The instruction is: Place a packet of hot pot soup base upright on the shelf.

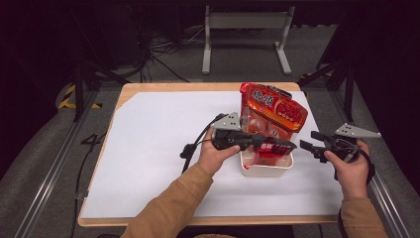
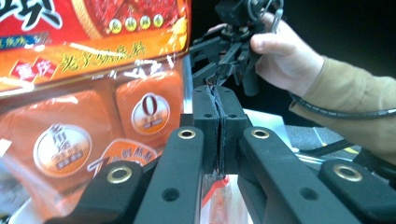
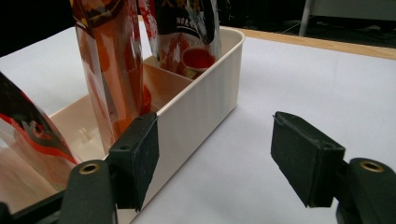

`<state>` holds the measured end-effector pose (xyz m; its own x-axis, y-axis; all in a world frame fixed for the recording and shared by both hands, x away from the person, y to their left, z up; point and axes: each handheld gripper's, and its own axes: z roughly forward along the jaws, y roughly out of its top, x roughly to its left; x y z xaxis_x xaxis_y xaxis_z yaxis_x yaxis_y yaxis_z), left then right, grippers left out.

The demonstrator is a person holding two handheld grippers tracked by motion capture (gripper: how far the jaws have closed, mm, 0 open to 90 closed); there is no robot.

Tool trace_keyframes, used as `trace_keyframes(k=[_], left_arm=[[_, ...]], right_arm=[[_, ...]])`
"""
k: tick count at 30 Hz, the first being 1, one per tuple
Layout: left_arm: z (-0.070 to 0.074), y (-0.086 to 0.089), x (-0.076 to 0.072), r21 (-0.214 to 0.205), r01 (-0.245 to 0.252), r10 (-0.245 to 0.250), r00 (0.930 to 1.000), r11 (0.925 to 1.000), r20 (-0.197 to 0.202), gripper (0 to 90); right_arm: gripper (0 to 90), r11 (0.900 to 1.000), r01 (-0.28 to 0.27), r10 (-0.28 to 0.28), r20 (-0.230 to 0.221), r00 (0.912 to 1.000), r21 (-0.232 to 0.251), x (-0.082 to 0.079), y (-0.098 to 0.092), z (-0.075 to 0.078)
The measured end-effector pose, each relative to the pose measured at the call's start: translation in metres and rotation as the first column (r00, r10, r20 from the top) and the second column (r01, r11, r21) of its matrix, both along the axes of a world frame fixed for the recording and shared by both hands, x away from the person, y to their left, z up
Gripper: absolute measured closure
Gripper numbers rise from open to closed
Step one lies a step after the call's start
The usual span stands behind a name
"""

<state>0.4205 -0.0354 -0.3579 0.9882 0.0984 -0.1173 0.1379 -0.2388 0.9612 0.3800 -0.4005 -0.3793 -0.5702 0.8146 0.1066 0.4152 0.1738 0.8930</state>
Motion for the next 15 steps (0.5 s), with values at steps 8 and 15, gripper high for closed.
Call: trace_keyframes(k=[8, 15], left_arm=[[-0.0042, 0.0088, 0.0024, 0.03, -0.006, 0.006, 0.9998, 0.9995, -0.017, 84.6], [-0.0061, 0.0102, 0.0021, 0.028, -0.008, 0.009, 0.9989, 0.9996, -0.046, 60.7]], right_arm=[[32.4, 1.0, -0.003, 0.003, -0.003, 1.0, 0.0, 0.0024, 0.0014, -0.0008], [32.1, 1.0, -0.007, 0.007, -0.004, 1.0, 0.0, 0.0039, 0.0026, -0.0006]])
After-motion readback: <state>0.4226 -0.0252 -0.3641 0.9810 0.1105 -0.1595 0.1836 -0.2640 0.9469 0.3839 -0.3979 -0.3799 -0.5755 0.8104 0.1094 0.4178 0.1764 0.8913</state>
